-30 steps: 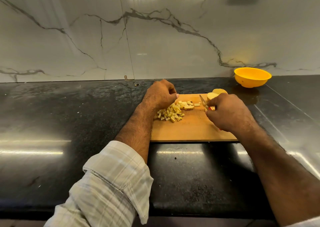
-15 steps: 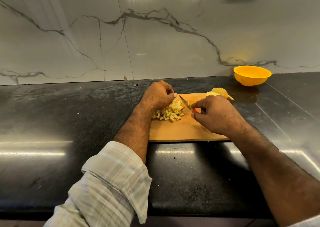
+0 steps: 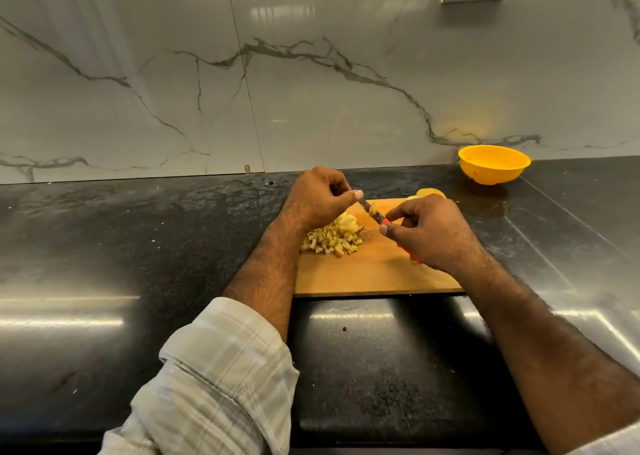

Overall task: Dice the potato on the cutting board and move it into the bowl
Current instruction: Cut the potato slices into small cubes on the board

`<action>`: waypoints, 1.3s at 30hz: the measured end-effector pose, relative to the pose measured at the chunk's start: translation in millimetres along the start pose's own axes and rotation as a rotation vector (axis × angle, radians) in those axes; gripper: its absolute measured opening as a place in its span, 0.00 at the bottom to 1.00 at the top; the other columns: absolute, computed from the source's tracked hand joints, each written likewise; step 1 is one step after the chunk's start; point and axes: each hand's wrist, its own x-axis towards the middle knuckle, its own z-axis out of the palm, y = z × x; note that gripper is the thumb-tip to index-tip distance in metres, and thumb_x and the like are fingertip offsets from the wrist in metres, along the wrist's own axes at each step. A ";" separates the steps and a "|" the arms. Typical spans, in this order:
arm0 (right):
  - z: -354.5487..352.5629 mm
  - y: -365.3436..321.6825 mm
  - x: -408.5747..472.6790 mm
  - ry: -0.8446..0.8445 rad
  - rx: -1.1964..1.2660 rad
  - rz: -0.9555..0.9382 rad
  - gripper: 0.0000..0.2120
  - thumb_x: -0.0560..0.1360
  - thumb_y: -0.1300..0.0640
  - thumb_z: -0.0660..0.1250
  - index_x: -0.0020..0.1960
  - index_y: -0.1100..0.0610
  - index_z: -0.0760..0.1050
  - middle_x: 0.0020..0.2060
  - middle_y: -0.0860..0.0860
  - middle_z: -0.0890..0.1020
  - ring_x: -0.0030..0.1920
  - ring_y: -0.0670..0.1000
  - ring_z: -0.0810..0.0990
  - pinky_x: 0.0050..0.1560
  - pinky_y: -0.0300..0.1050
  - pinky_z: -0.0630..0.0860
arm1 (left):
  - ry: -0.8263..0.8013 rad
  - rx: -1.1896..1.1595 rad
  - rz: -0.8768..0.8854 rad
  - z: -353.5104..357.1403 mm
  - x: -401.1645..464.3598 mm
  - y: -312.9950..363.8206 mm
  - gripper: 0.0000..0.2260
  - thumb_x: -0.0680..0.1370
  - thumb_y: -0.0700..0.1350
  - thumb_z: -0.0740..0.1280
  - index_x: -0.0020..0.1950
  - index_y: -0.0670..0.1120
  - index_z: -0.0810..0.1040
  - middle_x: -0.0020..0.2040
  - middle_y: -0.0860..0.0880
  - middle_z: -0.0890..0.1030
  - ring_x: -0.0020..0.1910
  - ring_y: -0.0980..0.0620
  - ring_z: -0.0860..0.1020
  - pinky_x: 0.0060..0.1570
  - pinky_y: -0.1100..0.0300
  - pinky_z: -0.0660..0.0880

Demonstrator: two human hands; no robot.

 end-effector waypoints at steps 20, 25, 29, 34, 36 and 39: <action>-4.3 -1.2 -0.1 0.019 0.123 0.007 0.15 0.75 0.48 0.77 0.60 0.51 0.84 0.38 0.49 0.86 0.32 0.48 0.85 0.32 0.47 0.85 | -0.012 0.160 -0.176 0.7 4.8 -6.3 0.09 0.70 0.47 0.77 0.43 0.57 0.79 0.43 0.58 0.81 0.46 0.54 0.81 0.56 0.42 0.80; -7.1 9.6 2.9 0.107 0.148 0.000 0.11 0.78 0.49 0.75 0.59 0.51 0.85 0.36 0.48 0.85 0.33 0.48 0.85 0.39 0.51 0.86 | -0.011 0.125 -0.111 5.8 4.5 -5.4 0.05 0.73 0.53 0.75 0.45 0.57 0.80 0.42 0.58 0.81 0.45 0.57 0.80 0.56 0.42 0.81; -19.6 26.1 9.0 0.310 -0.053 -0.018 0.10 0.79 0.47 0.73 0.56 0.51 0.86 0.40 0.49 0.84 0.40 0.50 0.82 0.41 0.50 0.83 | -0.090 0.162 -0.028 15.1 0.2 8.4 0.07 0.76 0.57 0.73 0.51 0.57 0.82 0.45 0.59 0.82 0.48 0.56 0.81 0.64 0.39 0.76; -39.3 41.8 11.4 0.352 -0.177 0.072 0.11 0.77 0.47 0.75 0.52 0.53 0.86 0.47 0.53 0.86 0.47 0.54 0.82 0.48 0.51 0.82 | -0.244 0.237 0.059 39.2 -12.2 53.0 0.15 0.79 0.61 0.71 0.62 0.56 0.82 0.55 0.58 0.83 0.55 0.56 0.79 0.71 0.42 0.64; -41.2 41.2 10.2 0.350 -0.176 0.080 0.10 0.77 0.47 0.75 0.51 0.54 0.86 0.46 0.53 0.86 0.46 0.53 0.81 0.46 0.49 0.81 | -0.260 0.290 0.091 50.8 -15.1 66.4 0.18 0.78 0.65 0.69 0.61 0.56 0.83 0.56 0.57 0.83 0.56 0.55 0.78 0.69 0.41 0.65; -41.9 36.7 7.6 0.337 -0.168 0.077 0.10 0.77 0.48 0.75 0.50 0.54 0.86 0.45 0.52 0.86 0.44 0.51 0.81 0.42 0.45 0.77 | -0.310 0.361 0.089 61.7 -15.8 76.3 0.16 0.79 0.65 0.69 0.60 0.57 0.82 0.59 0.56 0.80 0.64 0.52 0.74 0.69 0.40 0.62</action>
